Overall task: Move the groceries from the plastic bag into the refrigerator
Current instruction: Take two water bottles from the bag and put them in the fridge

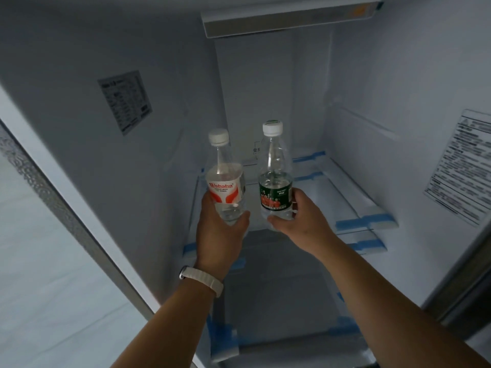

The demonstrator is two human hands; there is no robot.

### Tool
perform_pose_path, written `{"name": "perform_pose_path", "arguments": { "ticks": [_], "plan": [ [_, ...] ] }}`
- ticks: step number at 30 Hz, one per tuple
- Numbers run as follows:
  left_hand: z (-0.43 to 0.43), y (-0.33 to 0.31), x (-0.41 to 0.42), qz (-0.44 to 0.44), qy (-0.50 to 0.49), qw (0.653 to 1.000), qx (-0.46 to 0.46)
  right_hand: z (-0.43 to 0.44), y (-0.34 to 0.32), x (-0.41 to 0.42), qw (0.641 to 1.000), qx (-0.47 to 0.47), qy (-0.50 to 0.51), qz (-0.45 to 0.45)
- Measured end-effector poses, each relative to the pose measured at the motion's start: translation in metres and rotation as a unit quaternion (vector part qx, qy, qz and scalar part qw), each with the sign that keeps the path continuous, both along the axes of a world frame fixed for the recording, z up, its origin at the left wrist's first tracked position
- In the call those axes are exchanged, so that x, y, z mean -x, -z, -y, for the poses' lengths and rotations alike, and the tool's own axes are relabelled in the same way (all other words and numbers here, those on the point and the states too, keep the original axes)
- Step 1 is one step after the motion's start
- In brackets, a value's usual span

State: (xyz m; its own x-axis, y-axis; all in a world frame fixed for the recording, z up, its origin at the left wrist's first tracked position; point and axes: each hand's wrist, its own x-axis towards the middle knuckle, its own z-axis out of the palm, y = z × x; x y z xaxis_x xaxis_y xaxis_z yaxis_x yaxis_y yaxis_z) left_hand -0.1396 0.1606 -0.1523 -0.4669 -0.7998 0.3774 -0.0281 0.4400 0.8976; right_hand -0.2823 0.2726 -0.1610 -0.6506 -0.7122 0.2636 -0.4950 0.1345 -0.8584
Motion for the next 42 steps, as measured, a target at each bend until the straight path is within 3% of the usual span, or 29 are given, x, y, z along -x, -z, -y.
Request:
{"name": "perform_pose_path", "arguments": {
  "ticks": [6,25,32,36,42],
  "plan": [
    [0.03,0.0,0.037,-0.006,-0.006,1.0,-0.009,0.036,-0.002,0.017,0.999,0.025,0.019,-0.03],
    [0.099,0.005,0.116,0.007,-0.009,0.999,-0.032,0.121,0.001,0.098,0.999,-0.023,0.04,-0.022],
    [0.093,-0.001,0.116,-0.001,-0.021,0.997,-0.069,0.111,-0.011,0.09,0.995,-0.097,0.021,-0.019],
    [0.08,-0.004,0.103,0.007,-0.028,0.997,-0.078,0.09,-0.021,0.074,0.996,-0.08,0.016,-0.022],
    [0.053,-0.003,0.071,0.084,-0.021,0.994,-0.063,0.056,-0.029,0.036,0.988,-0.135,0.007,-0.072]
  ]
}}
